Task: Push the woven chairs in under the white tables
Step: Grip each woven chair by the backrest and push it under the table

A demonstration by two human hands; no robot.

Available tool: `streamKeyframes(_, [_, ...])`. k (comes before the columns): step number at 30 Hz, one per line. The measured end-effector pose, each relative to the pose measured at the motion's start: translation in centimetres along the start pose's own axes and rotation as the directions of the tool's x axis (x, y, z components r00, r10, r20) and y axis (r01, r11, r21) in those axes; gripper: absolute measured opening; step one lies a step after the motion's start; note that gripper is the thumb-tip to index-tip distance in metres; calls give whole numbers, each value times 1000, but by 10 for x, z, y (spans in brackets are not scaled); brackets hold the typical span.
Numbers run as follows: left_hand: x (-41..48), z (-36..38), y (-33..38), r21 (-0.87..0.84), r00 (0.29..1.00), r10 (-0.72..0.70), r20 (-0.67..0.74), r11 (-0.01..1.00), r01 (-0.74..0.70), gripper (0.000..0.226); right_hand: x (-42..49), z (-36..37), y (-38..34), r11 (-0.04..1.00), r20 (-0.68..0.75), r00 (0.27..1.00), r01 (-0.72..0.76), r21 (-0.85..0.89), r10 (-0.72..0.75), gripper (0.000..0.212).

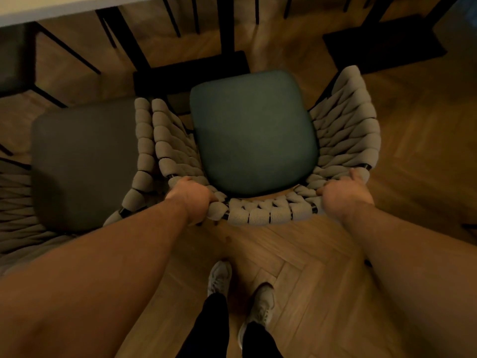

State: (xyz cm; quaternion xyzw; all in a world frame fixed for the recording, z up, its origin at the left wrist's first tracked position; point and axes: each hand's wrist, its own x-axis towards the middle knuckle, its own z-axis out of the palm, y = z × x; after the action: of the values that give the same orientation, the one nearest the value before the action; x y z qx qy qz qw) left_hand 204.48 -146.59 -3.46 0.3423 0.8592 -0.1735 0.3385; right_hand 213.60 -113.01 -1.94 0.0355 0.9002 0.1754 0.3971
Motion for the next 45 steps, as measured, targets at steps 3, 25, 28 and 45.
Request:
streamKeyframes(3, [-3,3,-1,-27,1000,15,-22,1000,-16,45,-11,6,-5,997,-81,995,-49,52,53,47])
streamKeyframes(25, [-58,-122,172,-20,891,412,-190,906,-423,73,-255,165,41,468,177,818,-474,746,547,67])
streamKeyframes(28, [-60,-140,237,128,848,497,-184,867,-481,91,-304,215,57,347,241,736,-548,761,632,65])
streamKeyframes(45, [-75,-191,591,525,608,788,-93,558,-643,121,-455,444,159,-25,482,566,-631,775,669,84])
